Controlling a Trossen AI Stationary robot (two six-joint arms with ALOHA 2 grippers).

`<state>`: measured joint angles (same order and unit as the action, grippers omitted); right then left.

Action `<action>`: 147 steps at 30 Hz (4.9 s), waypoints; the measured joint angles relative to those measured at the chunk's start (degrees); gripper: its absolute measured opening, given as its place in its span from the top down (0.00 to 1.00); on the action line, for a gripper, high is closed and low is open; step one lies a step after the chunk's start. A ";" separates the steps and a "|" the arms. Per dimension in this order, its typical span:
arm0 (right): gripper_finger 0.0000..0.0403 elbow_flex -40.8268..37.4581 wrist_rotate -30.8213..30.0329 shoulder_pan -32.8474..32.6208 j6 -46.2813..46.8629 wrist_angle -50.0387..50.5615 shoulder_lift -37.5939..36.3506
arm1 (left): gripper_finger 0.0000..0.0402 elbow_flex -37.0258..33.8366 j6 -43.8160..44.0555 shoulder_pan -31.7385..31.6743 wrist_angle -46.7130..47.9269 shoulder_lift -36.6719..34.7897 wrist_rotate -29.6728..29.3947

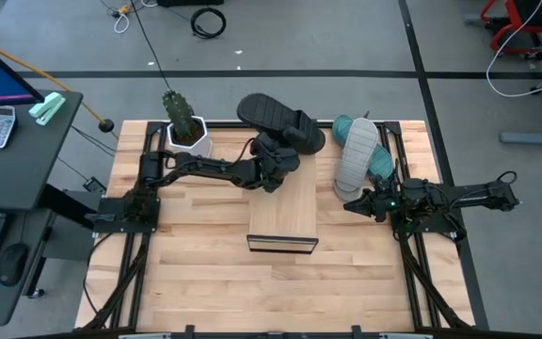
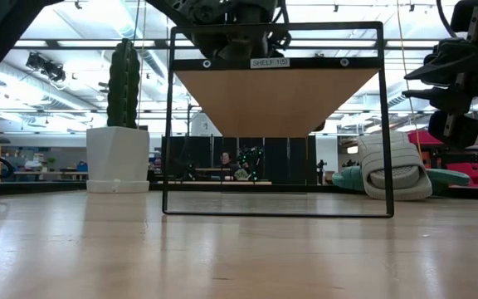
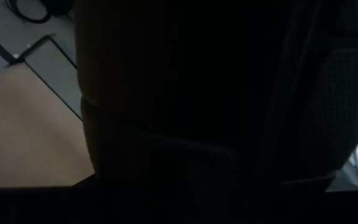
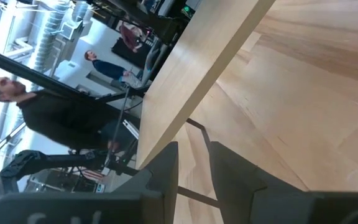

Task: Pick and place slides into the shelf
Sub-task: Put the black slides on the shelf

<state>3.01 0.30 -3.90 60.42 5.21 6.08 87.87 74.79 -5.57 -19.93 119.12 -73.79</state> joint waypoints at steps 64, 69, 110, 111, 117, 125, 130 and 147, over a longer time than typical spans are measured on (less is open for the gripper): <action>0.76 0.00 1.96 0.00 0.05 -0.10 0.46 | 0.05 -0.12 -5.21 1.71 -0.38 0.36 1.61; 0.76 0.00 1.95 0.00 0.05 -0.10 0.46 | 0.05 -0.12 -8.22 1.69 -0.66 0.34 1.52; 0.76 0.00 1.94 0.02 0.03 -0.08 0.49 | 0.03 -0.10 2.48 1.82 -0.41 0.34 7.45; 0.76 0.00 1.94 0.02 0.03 -0.08 0.49 | 0.02 -0.10 1.70 1.82 -0.42 0.34 7.52; 0.76 0.00 2.69 0.02 0.03 -0.08 0.49 | 0.02 -0.10 -2.28 1.80 -0.33 0.34 7.58; 0.76 0.00 2.83 0.02 0.05 -0.08 0.49 | 0.03 -0.10 -3.48 2.58 0.08 0.01 7.34; 0.76 0.01 3.21 0.02 0.06 -0.08 0.49 | 0.03 -0.01 -1.81 2.78 4.95 -1.19 7.21; 0.76 0.02 3.49 0.01 0.10 -0.08 0.53 | 0.03 0.01 21.64 3.02 26.31 -4.80 8.48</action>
<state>3.03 3.79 -3.90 60.51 5.13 6.61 87.88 96.43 -2.55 6.39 114.32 -65.31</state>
